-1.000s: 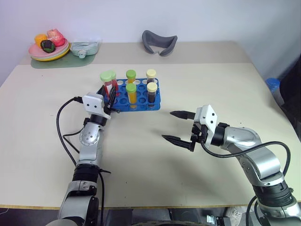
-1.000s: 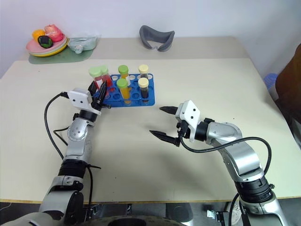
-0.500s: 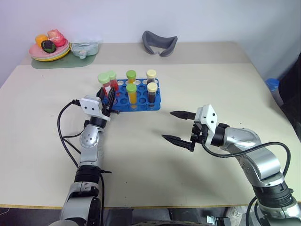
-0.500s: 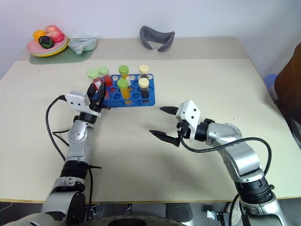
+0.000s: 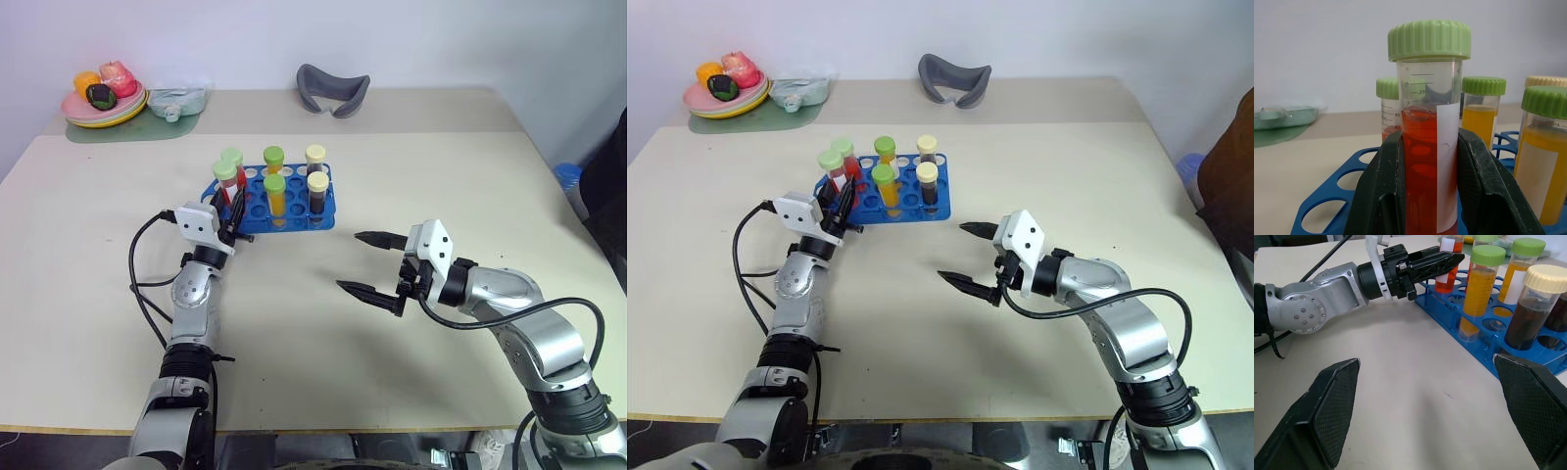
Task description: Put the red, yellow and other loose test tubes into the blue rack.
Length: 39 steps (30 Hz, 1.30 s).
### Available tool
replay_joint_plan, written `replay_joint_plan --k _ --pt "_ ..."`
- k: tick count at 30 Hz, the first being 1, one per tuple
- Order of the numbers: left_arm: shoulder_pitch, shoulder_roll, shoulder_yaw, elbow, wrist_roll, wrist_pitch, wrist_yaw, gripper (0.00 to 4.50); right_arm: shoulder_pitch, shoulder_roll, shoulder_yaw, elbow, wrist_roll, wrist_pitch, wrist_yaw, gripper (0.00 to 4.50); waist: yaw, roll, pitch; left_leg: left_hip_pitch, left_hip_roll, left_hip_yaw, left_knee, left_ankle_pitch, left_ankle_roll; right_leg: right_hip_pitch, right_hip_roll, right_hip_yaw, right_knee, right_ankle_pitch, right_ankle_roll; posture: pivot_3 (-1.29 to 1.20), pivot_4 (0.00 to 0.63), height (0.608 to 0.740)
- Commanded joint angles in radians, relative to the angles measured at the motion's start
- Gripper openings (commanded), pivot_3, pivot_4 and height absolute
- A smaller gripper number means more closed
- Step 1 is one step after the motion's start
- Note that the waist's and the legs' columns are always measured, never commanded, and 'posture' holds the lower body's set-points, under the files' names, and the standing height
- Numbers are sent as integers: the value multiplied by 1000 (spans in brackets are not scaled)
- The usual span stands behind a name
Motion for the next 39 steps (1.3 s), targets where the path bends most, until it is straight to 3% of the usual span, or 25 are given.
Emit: replay_joint_plan --k 1,5,6,15,19,23,27,29,39 --pt "3 -2 5 -26 -5 10 5 2202 1 1 -3 -48 17 -4 3 4500 -1 0 0 0 0 0 0 0 0 0 0 0 0 0 0 0 150 740" --pt "10 6 7 -46 18 2 27 4202 3 0 -4 -50 18 -5 4 4500 -1 0 0 0 0 0 0 0 0 0 0 0 0 0 0 0 150 740" --pt "16 9 9 -62 17 4 27 4383 5 -1 -6 -51 18 -5 4 4500 -1 0 0 0 0 0 0 0 0 0 0 0 0 0 0 0 150 740" --pt "135 81 55 -392 -28 128 57 4383 12 -25 -32 -31 27 -11 24 4500 -1 0 0 0 0 0 0 0 0 0 0 0 0 0 0 0 150 740" --pt "181 135 81 -563 -154 293 12 4383 2 -36 -43 -8 23 -17 35 4500 -1 0 0 0 0 0 0 0 0 0 0 0 0 0 0 0 150 740" --pt "289 316 148 -681 -286 484 -135 4383 14 -92 -102 38 16 -23 56 4500 -5 0 0 0 1 0 -1 0 0 0 0 0 0 0 0 0 150 740" --pt "433 513 211 -692 -300 584 -290 4383 63 -188 -169 71 20 -27 115 4500 -2 1 1 1 1 0 -2 0 1 0 1 0 0 0 0 0 150 740" --pt "494 567 247 -668 -287 585 -336 4383 96 -234 -215 91 33 -26 151 4500 -1 1 1 1 1 1 -2 -1 1 0 0 0 -1 -1 -1 0 150 740" --pt "615 567 329 -673 -325 625 -415 4383 132 -266 -334 154 28 -22 141 4500 -3 0 1 1 1 1 -2 -1 2 0 0 1 -2 -1 -1 0 150 740"
